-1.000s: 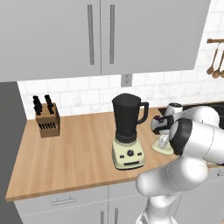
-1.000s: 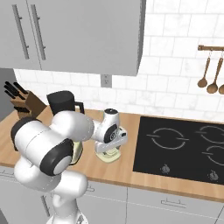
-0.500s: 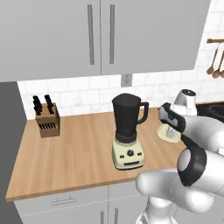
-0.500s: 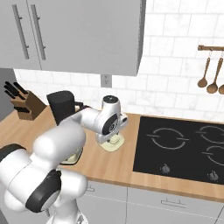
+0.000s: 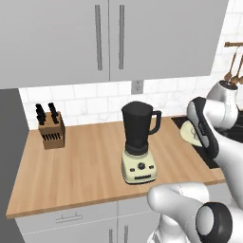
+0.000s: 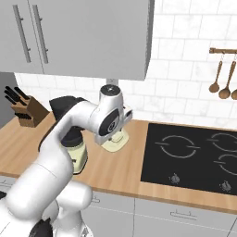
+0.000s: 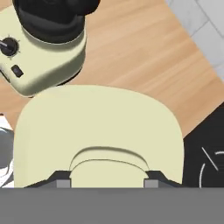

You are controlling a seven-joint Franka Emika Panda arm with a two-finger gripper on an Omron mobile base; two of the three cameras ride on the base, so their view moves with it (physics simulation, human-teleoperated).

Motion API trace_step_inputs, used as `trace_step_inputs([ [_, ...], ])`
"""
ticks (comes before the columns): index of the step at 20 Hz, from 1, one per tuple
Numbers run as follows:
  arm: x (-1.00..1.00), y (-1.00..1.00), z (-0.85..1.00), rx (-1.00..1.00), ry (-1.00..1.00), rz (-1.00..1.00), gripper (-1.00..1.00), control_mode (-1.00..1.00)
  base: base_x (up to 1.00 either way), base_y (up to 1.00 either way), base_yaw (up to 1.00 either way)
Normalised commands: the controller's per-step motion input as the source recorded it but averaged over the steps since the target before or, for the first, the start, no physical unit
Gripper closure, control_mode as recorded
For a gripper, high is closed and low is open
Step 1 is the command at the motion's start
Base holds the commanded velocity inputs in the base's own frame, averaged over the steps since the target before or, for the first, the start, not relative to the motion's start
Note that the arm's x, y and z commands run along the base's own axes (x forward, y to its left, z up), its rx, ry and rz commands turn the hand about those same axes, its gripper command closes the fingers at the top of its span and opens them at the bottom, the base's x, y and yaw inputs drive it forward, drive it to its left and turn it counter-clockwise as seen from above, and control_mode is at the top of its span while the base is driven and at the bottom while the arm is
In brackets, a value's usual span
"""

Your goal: Close the lid blender by securely placing the lid on top.

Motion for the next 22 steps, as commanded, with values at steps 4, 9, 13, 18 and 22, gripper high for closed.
trace_step_inputs([
  [4,-0.3,0.39,1.0,0.0,-0.01,0.0,1.0,-1.0,0.0,0.0,0.0],
  [9,-0.03,0.83,1.0,0.0,0.0,0.0,1.0,-1.0,0.0,0.0,0.0],
  [13,0.08,0.95,0.88,0.0,0.0,0.0,1.0,-1.0,0.0,0.0,0.0],
  [18,0.13,0.72,0.16,-0.01,0.0,0.0,1.0,-1.0,0.0,0.0,0.0],
  [22,0.37,0.5,0.0,0.0,0.04,0.0,1.0,-1.0,0.0,0.0,0.0],
])
